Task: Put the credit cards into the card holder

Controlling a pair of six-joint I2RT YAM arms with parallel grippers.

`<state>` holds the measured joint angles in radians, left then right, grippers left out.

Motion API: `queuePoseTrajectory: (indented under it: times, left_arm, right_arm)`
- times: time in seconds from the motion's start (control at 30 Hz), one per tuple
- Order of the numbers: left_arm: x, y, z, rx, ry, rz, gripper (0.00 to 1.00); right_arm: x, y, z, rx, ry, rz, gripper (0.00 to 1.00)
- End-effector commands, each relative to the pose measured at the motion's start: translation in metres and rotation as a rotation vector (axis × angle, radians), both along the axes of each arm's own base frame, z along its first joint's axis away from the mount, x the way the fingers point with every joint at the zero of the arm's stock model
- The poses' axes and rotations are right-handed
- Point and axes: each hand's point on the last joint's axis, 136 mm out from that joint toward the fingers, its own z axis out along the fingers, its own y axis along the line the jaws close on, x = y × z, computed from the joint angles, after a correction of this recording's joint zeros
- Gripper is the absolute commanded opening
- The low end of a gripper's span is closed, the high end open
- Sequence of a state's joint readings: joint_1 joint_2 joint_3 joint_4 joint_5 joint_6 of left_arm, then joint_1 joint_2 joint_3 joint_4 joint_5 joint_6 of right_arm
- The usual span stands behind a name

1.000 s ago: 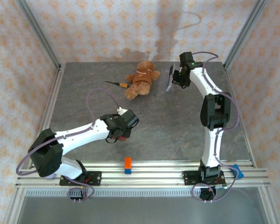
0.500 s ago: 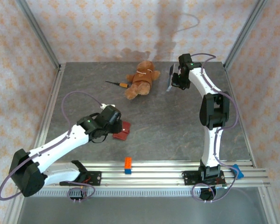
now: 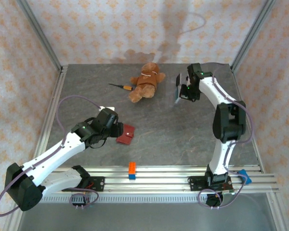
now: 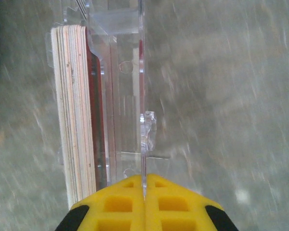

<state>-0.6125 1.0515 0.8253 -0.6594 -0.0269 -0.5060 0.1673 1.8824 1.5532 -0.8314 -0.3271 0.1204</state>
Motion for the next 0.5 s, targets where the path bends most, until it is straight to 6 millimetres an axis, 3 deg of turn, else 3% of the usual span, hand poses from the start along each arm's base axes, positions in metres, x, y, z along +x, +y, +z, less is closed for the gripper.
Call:
queuePoseTrajectory:
  times: [0.0, 0.07, 0.17, 0.3, 0.47]
  left_arm:
    - [0.005, -0.007, -0.002, -0.009, 0.004, -0.034, 0.6]
    - [0.006, -0.012, -0.007, -0.025, 0.023, -0.044, 0.6]
    - [0.008, -0.023, -0.023, -0.091, 0.063, -0.063, 0.6]
    - [0.009, -0.028, -0.041, -0.152, 0.132, -0.054, 0.6]
    - [0.013, -0.034, -0.048, -0.181, 0.142, -0.056, 0.6]
  right_arm:
    - [-0.045, -0.006, 0.017, 0.01, -0.005, -0.003, 0.0]
    - [-0.074, 0.006, 0.014, 0.086, 0.008, 0.051, 0.0]
    - [-0.103, 0.015, 0.017, 0.124, -0.021, 0.137, 0.0]
    - [-0.108, 0.029, 0.028, 0.108, -0.108, 0.263, 0.0]
    - [-0.111, 0.039, 0.034, 0.036, -0.172, 0.483, 0.0]
